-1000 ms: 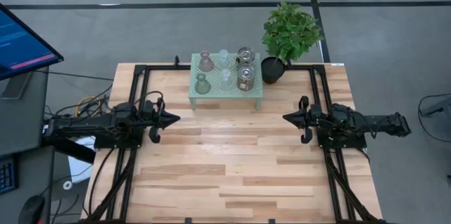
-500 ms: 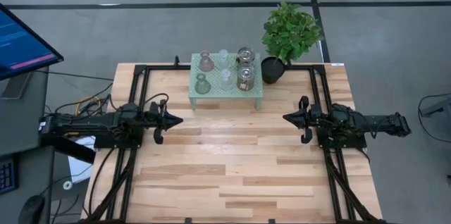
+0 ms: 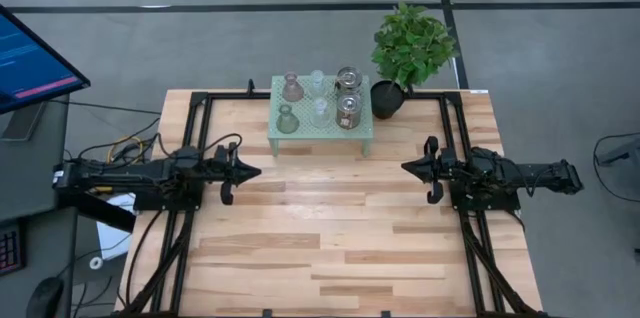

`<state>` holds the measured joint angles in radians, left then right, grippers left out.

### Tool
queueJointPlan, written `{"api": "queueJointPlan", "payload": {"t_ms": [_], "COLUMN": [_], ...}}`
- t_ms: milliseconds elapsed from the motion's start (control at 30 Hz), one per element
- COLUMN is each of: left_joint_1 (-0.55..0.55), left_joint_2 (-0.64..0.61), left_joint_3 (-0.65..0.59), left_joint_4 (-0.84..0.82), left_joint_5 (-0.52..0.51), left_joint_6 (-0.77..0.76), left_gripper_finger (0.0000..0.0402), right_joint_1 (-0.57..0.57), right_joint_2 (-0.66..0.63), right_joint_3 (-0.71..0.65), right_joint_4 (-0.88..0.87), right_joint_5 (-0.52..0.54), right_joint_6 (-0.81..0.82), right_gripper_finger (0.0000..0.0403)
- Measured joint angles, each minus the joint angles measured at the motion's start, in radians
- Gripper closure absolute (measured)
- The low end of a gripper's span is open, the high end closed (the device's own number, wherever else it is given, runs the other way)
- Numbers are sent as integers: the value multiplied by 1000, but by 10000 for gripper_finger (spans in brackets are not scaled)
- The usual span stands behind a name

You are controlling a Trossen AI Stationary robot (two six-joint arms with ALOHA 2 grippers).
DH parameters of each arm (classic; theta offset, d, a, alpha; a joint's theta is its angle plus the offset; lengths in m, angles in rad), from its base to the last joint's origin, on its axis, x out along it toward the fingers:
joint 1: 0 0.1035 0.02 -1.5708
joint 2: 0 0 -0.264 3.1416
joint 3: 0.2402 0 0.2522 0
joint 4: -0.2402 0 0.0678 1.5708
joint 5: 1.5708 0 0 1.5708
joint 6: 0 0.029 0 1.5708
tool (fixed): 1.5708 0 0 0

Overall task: Pick & Place candle stick holders
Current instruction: Return to Home Position

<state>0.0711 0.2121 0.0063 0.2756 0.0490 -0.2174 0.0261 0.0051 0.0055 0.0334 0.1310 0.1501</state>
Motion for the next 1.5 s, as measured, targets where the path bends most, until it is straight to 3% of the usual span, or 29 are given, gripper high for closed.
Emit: {"api": "queueJointPlan", "payload": {"t_ms": [967,1500], "left_joint_1": [0,0], "left_joint_2": [111,112], "left_joint_3": [0,0], "left_joint_4": [3,3], "left_joint_5": [0,0], "left_joint_6": [0,0], "left_gripper_finger": [390,390], "right_joint_1": [0,0], "right_joint_2": [0,0], "right_joint_3": [0,0], "right_joint_4": [0,0], "right_joint_5": [0,0], "right_joint_6": [0,0], "right_gripper_finger": [403,403]}}
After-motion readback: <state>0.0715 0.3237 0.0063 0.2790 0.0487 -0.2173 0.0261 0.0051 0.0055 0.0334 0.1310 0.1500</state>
